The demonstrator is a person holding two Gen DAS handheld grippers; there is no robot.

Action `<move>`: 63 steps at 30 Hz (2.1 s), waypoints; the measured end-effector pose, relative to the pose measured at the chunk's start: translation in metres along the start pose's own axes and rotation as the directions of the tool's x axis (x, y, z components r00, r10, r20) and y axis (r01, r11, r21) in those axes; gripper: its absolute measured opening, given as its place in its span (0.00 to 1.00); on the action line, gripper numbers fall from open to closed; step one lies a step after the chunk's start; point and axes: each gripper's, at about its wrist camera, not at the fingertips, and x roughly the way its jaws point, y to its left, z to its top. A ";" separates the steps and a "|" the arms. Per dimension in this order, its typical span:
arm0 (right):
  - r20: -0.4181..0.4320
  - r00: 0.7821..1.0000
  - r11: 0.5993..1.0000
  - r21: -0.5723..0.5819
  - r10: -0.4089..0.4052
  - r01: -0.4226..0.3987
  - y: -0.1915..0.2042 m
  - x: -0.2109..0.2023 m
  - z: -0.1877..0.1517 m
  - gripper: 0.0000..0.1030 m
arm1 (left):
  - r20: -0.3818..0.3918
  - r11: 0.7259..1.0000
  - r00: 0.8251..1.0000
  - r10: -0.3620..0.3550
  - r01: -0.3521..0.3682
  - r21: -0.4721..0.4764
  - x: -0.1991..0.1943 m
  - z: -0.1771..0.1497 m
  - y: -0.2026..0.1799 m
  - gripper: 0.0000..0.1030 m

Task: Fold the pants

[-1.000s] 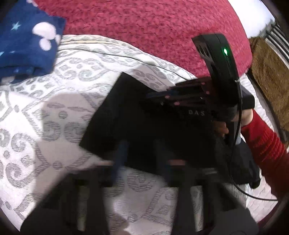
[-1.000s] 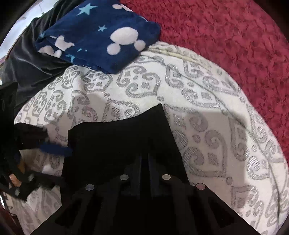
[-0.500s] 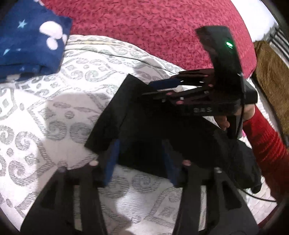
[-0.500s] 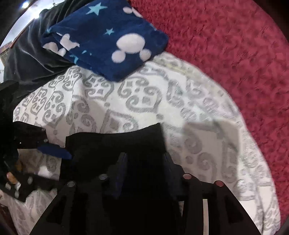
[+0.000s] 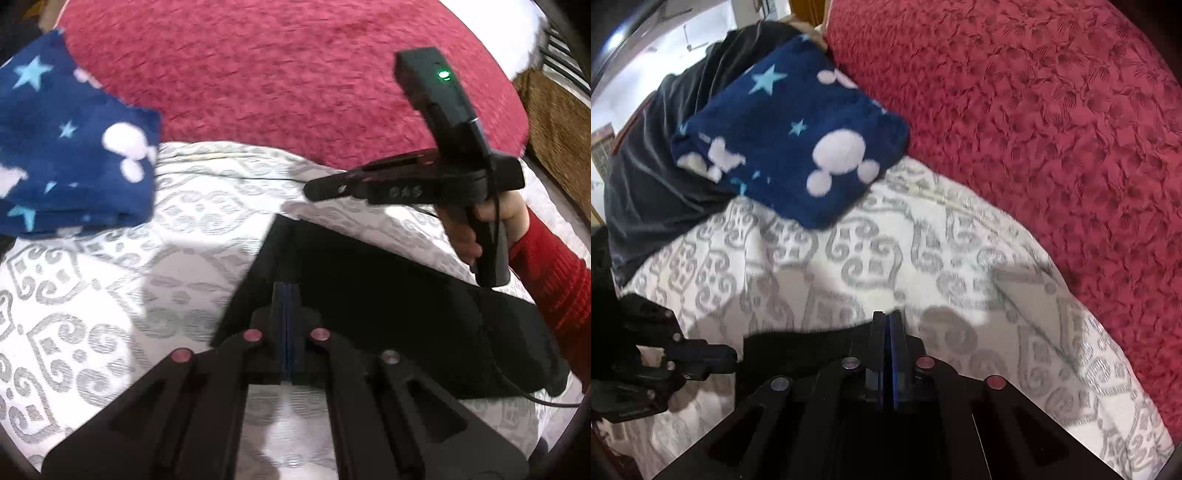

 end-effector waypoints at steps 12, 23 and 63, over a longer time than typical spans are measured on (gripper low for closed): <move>-0.193 0.977 0.988 -0.144 -0.084 0.057 0.019 0.041 -0.029 0.39 | -0.179 0.998 0.984 -0.018 0.029 0.058 0.030 -0.012 -0.014 0.49; -0.135 0.988 0.995 -0.079 -0.069 0.058 0.013 0.024 -0.032 0.10 | -0.172 0.990 0.984 0.043 -0.018 0.142 0.032 -0.009 -0.028 0.12; -0.077 0.996 0.998 -0.052 -0.046 0.042 0.008 0.020 0.006 0.03 | -0.155 0.990 0.983 0.094 -0.077 0.116 0.028 0.004 -0.010 0.12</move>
